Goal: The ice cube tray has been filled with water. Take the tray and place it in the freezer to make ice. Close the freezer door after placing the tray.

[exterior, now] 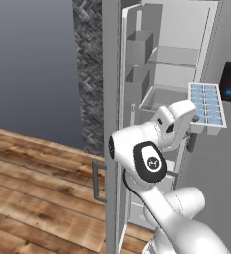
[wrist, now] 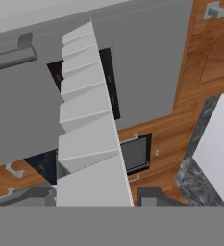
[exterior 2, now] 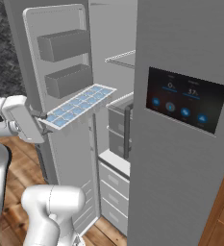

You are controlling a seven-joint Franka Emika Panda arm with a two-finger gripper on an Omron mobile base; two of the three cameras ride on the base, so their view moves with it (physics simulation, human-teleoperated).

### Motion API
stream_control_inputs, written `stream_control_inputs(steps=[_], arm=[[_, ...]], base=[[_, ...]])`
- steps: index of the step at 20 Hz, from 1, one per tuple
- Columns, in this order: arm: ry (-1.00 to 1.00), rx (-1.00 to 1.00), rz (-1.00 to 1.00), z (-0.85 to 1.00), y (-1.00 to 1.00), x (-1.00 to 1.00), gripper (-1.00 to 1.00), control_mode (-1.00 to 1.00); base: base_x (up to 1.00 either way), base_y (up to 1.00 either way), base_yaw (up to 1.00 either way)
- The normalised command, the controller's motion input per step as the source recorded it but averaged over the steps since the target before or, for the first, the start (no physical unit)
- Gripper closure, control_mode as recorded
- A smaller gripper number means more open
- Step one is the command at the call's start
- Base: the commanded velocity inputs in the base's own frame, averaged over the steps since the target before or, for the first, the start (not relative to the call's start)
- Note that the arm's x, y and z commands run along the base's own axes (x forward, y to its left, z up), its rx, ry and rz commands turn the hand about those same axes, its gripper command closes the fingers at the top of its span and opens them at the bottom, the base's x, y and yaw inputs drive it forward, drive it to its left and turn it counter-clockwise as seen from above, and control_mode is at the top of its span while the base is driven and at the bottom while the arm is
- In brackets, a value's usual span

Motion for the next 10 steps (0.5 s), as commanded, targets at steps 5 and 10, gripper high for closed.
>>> stream_control_inputs(steps=[5, 10], arm=[[0.08, 0.00, 0.00, 0.21, 0.24, 0.10, 1.00, -1.00], [0.03, 0.00, 0.00, 0.17, 0.05, 0.15, 1.00, -1.00]], base=[[0.00, 0.00, 0.00], [0.00, 0.00, 0.00]])
